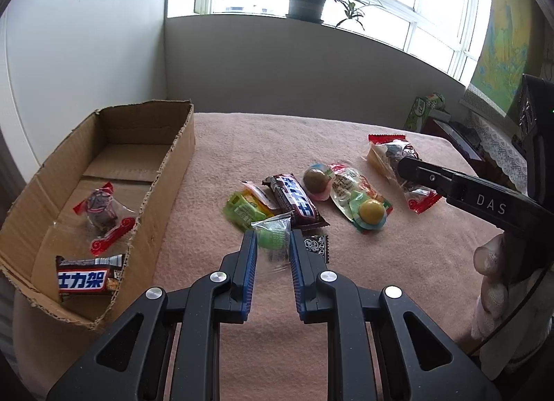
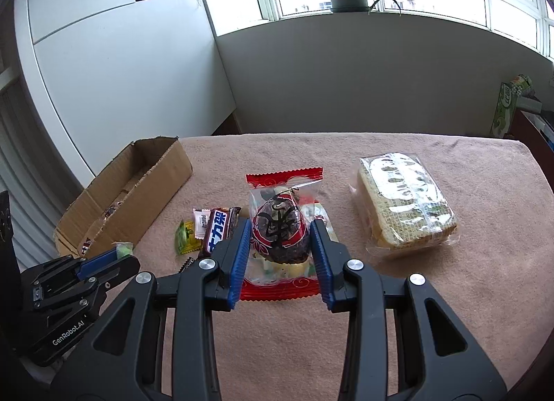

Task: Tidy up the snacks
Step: 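Carry both snacks into the cardboard box and open both grippers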

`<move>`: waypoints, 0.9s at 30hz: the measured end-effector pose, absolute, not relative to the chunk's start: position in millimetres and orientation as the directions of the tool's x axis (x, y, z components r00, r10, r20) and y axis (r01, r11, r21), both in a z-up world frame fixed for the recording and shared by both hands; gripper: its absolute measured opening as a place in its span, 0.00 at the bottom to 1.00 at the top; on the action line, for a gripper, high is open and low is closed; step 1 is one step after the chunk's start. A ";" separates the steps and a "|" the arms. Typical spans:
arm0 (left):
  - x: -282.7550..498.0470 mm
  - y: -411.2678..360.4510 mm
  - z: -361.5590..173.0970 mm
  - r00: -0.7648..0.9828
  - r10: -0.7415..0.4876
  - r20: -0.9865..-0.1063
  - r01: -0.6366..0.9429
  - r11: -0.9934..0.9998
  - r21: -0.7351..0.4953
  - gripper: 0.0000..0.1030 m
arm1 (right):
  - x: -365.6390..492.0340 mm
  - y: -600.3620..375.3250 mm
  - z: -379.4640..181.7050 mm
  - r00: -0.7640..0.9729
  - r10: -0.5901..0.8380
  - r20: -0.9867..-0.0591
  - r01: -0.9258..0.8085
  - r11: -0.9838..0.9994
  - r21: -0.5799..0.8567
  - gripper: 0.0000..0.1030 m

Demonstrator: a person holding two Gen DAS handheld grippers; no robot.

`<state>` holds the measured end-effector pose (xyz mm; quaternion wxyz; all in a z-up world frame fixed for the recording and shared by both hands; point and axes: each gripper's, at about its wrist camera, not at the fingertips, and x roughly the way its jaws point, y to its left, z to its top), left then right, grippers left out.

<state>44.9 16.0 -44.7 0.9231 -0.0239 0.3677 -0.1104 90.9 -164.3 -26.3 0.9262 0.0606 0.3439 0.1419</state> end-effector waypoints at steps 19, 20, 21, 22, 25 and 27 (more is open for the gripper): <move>36.6 109.9 -27.9 0.792 -0.097 -0.603 -0.015 0.984 -0.178 0.17 | 101.3 -34.1 -2.7 0.670 0.483 -0.563 -0.429 0.871 0.237 0.35; 36.5 114.0 -28.2 0.794 -0.084 -0.602 -0.028 0.984 -0.175 0.17 | 103.6 -26.8 -3.0 0.663 0.489 -0.566 -0.439 0.867 0.235 0.35; 36.5 118.1 -28.7 0.796 -0.071 -0.601 -0.042 0.984 -0.172 0.17 | 106.1 -19.9 -3.5 0.656 0.496 -0.568 -0.449 0.862 0.235 0.35; 36.9 121.7 -29.2 0.797 -0.061 -0.601 -0.054 0.984 -0.171 0.17 | 108.4 -13.8 -4.3 0.651 0.501 -0.570 -0.456 0.859 0.233 0.35; 38.5 131.2 -31.5 0.795 -0.043 -0.605 -0.081 0.981 -0.176 0.17 | 116.6 2.1 -6.6 0.641 0.509 -0.575 -0.465 0.853 0.236 0.35; 39.9 136.0 -32.8 0.794 -0.029 -0.608 -0.097 0.980 -0.174 0.17 | 122.5 8.7 -7.3 0.627 0.525 -0.575 -0.470 0.844 0.258 0.35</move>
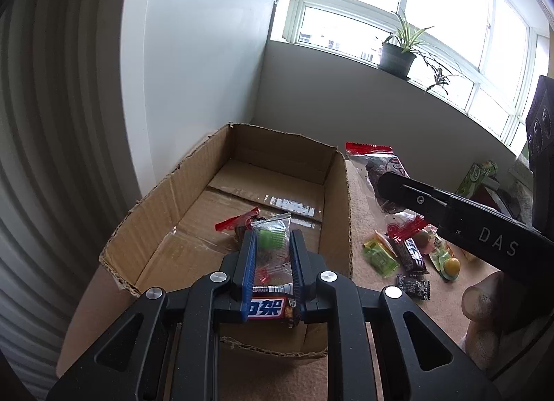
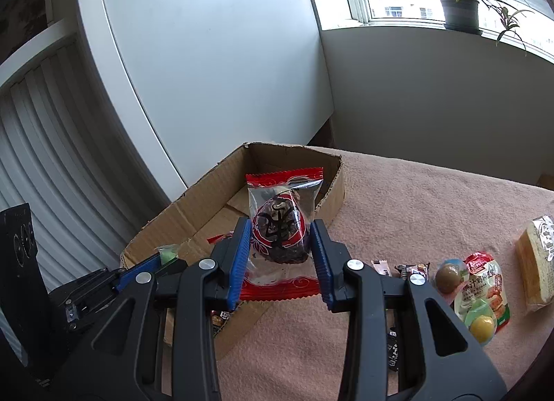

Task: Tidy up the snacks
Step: 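Carry both snacks into the cardboard box and open both grippers, then move both grippers back over the black wrapped candy and yellow ball candy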

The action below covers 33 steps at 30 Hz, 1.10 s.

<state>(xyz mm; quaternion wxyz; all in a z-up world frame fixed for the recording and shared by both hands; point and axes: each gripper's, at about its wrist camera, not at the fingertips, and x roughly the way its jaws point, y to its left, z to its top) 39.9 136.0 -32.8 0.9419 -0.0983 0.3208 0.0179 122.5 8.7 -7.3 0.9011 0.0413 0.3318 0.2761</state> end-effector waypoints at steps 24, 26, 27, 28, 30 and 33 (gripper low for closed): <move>36.9 156.2 -35.2 0.799 0.039 -0.600 -0.162 0.975 -0.152 0.51 | 128.2 44.6 -7.5 0.645 0.523 -0.557 -0.471 0.846 0.249 0.80; 36.2 155.3 -34.7 0.801 0.037 -0.598 -0.159 0.975 -0.153 0.51 | 127.8 40.9 -7.5 0.647 0.518 -0.559 -0.469 0.849 0.245 0.81; 36.0 154.6 -34.4 0.801 0.037 -0.597 -0.159 0.975 -0.153 0.51 | 126.9 38.0 -6.9 0.648 0.516 -0.561 -0.468 0.850 0.242 0.81; 35.9 153.8 -34.2 0.802 0.035 -0.596 -0.157 0.975 -0.155 0.51 | 126.4 35.4 -6.7 0.650 0.513 -0.561 -0.466 0.852 0.239 0.81; 35.3 151.6 -33.8 0.802 0.028 -0.596 -0.152 0.975 -0.160 0.51 | 124.9 28.9 -6.1 0.657 0.504 -0.561 -0.461 0.857 0.231 0.81; 34.9 147.8 -32.6 0.806 0.021 -0.591 -0.145 0.976 -0.164 0.51 | 121.5 12.3 -5.2 0.669 0.487 -0.562 -0.447 0.867 0.219 0.82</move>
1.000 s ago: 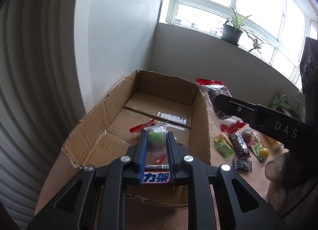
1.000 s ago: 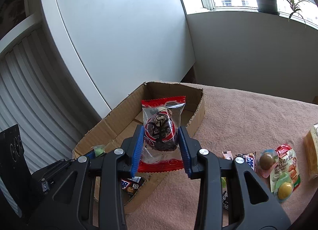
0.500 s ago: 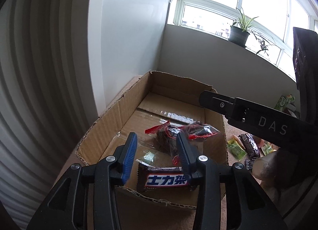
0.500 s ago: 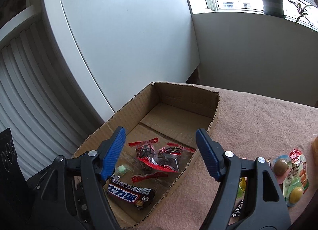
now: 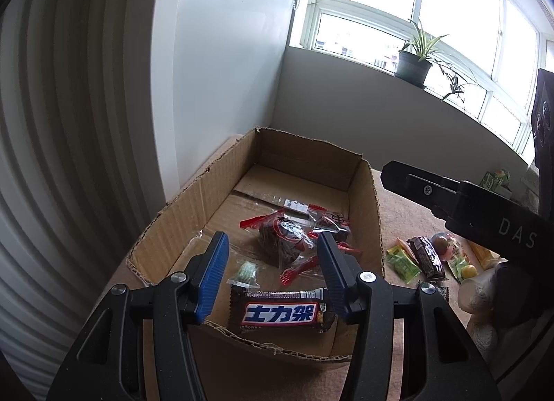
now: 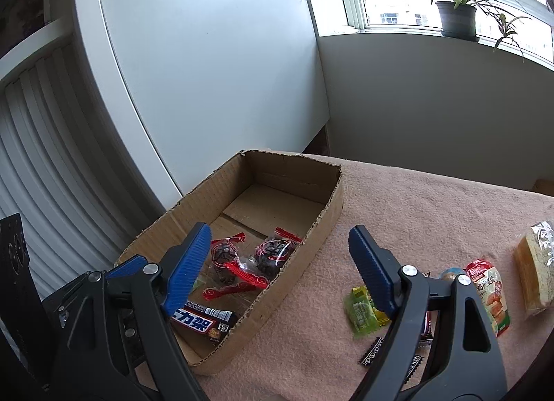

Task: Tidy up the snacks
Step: 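Move both grippers back over the black wrapped candy and yellow ball candy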

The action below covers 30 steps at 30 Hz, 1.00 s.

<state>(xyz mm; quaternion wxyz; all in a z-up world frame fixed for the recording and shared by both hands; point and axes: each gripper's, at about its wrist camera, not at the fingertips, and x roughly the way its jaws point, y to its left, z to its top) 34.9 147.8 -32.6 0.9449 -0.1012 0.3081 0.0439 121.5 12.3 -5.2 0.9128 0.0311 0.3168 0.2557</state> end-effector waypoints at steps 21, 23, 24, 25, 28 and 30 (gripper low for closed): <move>41.2 57.3 -30.3 0.784 -0.149 -0.603 0.077 0.986 -0.145 0.51 | 110.9 -149.5 -37.7 0.729 0.242 -0.640 -0.207 0.970 0.130 0.82; 44.8 43.1 -37.1 0.754 -0.187 -0.630 0.121 0.982 -0.147 0.52 | 110.3 -162.2 -42.2 0.725 0.229 -0.650 -0.193 0.973 0.128 0.82; 46.8 35.6 -41.5 0.737 -0.202 -0.645 0.146 0.979 -0.140 0.54 | 109.9 -165.4 -44.4 0.722 0.223 -0.655 -0.189 0.974 0.124 0.82; 47.9 27.4 -45.4 0.727 -0.201 -0.657 0.159 0.979 -0.125 0.59 | 109.6 -168.4 -45.7 0.720 0.217 -0.659 -0.187 0.975 0.117 0.82; 51.6 7.7 -55.6 0.699 -0.201 -0.687 0.194 0.977 -0.088 0.60 | 107.8 -172.7 -50.3 0.715 0.193 -0.672 -0.182 0.979 0.088 0.82; 55.6 1.6 -61.4 0.679 -0.207 -0.704 0.202 0.975 -0.092 0.60 | 106.8 -172.7 -53.3 0.708 0.187 -0.681 -0.187 0.980 0.074 0.82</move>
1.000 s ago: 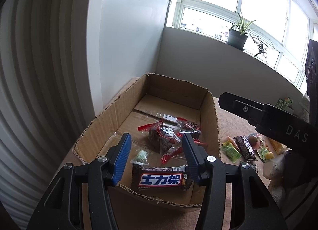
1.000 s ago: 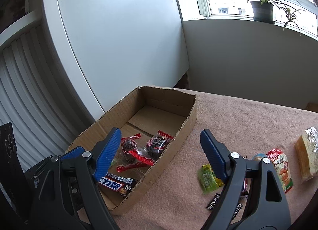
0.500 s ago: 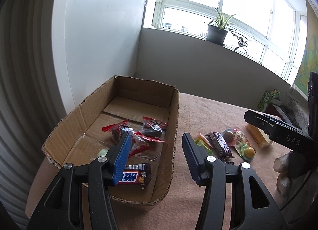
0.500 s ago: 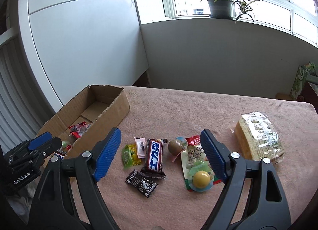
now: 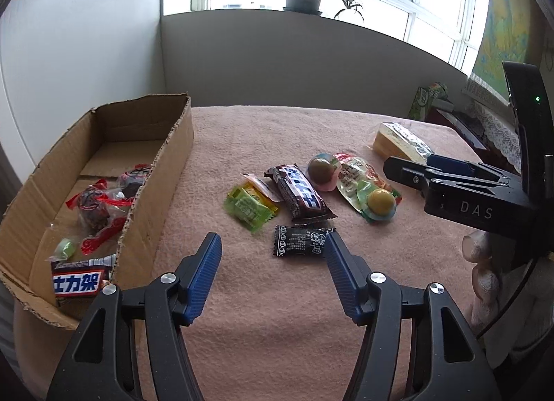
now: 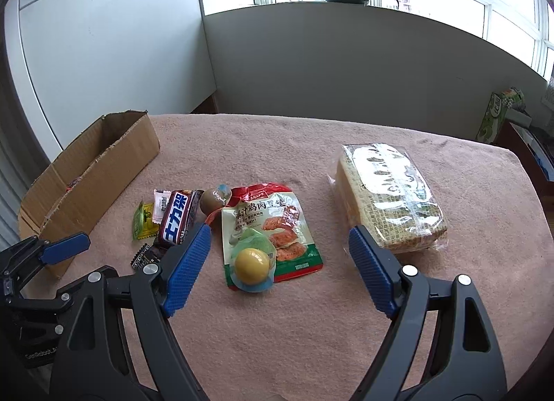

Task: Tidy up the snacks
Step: 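Move both grippers back over the black wrapped candy and yellow ball candy, then grasp the black wrapped candy with the left gripper while the right grasps the yellow ball candy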

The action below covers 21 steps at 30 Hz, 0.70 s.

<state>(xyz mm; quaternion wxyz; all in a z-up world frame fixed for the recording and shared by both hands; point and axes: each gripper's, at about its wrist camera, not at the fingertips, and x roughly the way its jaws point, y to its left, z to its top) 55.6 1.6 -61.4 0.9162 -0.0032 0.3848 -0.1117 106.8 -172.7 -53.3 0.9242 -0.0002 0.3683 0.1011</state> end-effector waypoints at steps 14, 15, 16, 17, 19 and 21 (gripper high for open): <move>72.4 -28.3 -79.2 0.613 -0.198 -0.765 0.227 0.971 -0.069 0.60 | 114.5 -172.2 -69.3 0.670 0.182 -0.720 -0.219 0.975 0.042 0.82; 74.0 -29.2 -80.6 0.611 -0.191 -0.768 0.225 0.972 -0.063 0.60 | 115.5 -171.2 -69.9 0.667 0.183 -0.722 -0.223 0.974 0.041 0.82; 75.6 -29.5 -81.6 0.609 -0.189 -0.770 0.223 0.973 -0.061 0.60 | 116.6 -170.1 -70.7 0.664 0.183 -0.725 -0.225 0.974 0.039 0.82; 77.8 -28.5 -82.8 0.606 -0.184 -0.774 0.218 0.974 -0.061 0.60 | 118.0 -168.7 -71.5 0.660 0.183 -0.729 -0.229 0.973 0.037 0.82; 81.3 -27.7 -85.6 0.595 -0.181 -0.783 0.212 0.975 -0.065 0.60 | 120.3 -166.5 -73.2 0.651 0.184 -0.737 -0.236 0.971 0.035 0.82; 82.7 -29.2 -87.2 0.590 -0.177 -0.788 0.213 0.975 -0.060 0.60 | 122.8 -164.9 -75.5 0.640 0.187 -0.745 -0.241 0.970 0.037 0.82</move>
